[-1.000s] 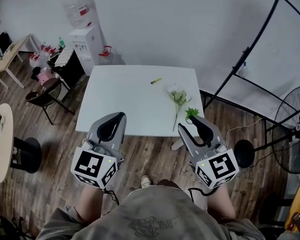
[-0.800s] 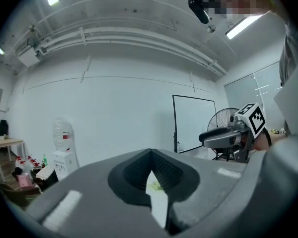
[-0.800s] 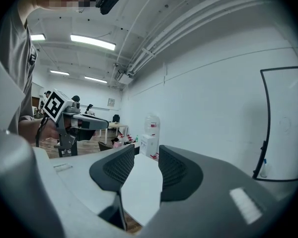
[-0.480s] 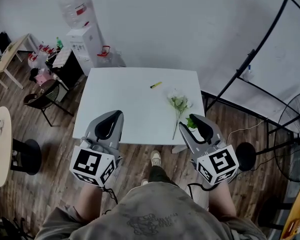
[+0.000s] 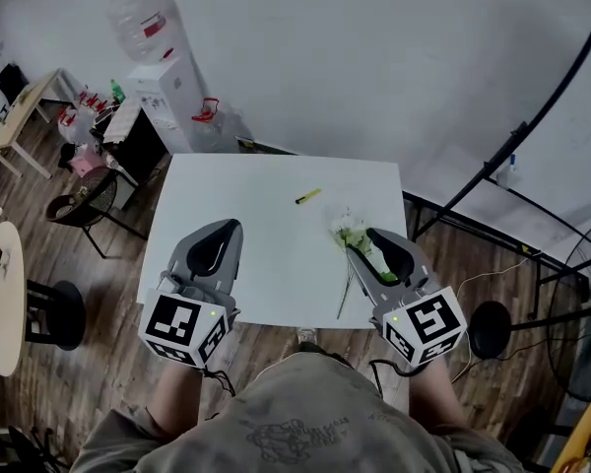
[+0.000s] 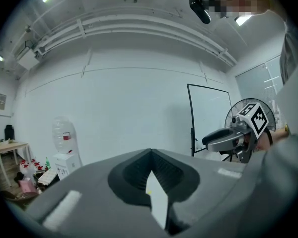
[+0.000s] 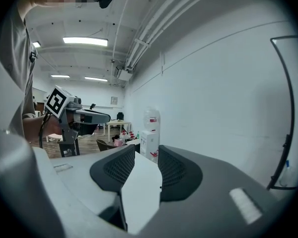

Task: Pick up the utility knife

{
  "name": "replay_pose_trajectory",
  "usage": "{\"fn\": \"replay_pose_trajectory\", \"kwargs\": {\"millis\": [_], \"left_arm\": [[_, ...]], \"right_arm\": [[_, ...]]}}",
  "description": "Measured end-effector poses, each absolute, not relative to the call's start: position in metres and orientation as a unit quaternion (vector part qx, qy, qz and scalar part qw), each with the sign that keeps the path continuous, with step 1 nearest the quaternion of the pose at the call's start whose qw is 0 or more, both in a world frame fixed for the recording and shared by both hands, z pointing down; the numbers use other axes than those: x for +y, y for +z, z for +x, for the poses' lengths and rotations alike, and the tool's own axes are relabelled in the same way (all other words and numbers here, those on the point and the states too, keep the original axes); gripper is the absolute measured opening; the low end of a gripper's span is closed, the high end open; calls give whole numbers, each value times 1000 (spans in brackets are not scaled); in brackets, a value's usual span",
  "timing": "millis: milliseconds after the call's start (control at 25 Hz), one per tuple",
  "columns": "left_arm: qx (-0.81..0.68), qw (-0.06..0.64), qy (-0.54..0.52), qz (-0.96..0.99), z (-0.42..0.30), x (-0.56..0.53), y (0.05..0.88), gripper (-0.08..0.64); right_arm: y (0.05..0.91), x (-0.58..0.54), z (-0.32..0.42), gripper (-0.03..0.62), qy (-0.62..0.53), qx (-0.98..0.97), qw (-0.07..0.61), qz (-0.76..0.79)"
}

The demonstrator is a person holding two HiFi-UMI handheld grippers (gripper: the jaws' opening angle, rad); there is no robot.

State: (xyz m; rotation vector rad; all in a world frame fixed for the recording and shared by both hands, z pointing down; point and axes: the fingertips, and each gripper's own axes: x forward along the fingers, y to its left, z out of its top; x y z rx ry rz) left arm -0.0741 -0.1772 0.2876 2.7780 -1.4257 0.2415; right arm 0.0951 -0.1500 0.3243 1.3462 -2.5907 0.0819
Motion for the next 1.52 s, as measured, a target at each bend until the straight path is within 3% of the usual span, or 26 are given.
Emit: {"fn": "replay_pose_trajectory", "kwargs": {"millis": [960,1520], "left_arm": [[-447,26,118,887,-67,-278,311,0],[-415,38,128,900,-78,-322,340,0]], "right_arm": [[353,-255,99,165,46,-886,129,443],[442,-322,75,172,57,-877,289,381]]}}
